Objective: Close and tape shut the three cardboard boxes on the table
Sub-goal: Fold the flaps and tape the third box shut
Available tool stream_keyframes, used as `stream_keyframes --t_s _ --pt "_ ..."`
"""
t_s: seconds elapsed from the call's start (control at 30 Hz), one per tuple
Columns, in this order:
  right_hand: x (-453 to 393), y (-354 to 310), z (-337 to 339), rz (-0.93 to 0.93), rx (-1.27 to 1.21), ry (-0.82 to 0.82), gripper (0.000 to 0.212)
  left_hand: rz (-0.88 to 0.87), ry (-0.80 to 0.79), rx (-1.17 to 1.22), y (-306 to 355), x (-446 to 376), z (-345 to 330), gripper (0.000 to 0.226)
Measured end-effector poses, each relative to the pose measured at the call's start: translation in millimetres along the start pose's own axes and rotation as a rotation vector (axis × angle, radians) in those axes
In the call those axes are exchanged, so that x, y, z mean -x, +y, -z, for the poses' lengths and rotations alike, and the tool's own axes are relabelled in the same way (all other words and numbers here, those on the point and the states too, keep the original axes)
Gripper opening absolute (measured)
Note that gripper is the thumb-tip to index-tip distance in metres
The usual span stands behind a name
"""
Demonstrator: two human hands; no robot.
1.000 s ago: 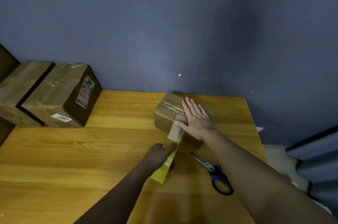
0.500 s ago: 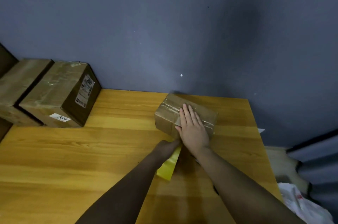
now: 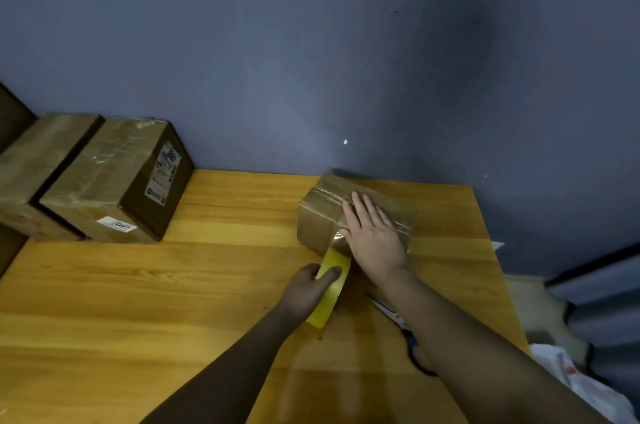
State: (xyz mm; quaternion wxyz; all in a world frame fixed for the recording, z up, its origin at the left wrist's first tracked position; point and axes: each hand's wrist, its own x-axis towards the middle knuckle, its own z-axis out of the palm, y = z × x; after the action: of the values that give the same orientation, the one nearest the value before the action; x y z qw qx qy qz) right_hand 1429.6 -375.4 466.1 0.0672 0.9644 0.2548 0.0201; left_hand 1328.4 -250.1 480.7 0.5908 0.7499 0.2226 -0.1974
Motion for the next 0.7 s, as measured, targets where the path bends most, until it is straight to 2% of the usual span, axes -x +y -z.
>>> stream_keyframes --t_s 0.1,0.2,0.3,0.4,0.47,0.6,0.7 --pt "-1.7 2.2 10.0 0.003 -0.07 -0.041 0.057 -0.023 0.03 -0.029 14.9 1.5 9.8 0.03" --pt "-5.5 5.1 21.4 -0.058 -0.142 -0.066 0.056 -0.04 -0.006 -0.011 32.4 8.0 23.9 0.026" --pt "-9.8 8.8 32.7 -0.178 -0.224 -0.141 0.053 -0.083 -0.061 -0.04 52.0 9.9 34.8 0.026" --pt "-10.9 14.2 32.1 -0.321 -0.448 -0.268 0.048 -0.14 -0.097 -0.141 72.4 9.7 39.4 0.022" --pt "-8.8 19.3 24.8 -0.369 -0.582 -0.271 0.046 -0.182 -0.1 -0.151 82.6 8.8 38.5 0.011" --pt "-12.2 37.0 9.4 -0.402 -0.739 -0.286 0.045 -0.265 -0.036 -0.158 95.0 0.9 31.5 0.011" --pt "-14.8 52.4 0.2 -0.428 -0.796 -0.292 0.044 -0.251 -0.034 -0.071 96.1 -3.2 28.2 0.011"
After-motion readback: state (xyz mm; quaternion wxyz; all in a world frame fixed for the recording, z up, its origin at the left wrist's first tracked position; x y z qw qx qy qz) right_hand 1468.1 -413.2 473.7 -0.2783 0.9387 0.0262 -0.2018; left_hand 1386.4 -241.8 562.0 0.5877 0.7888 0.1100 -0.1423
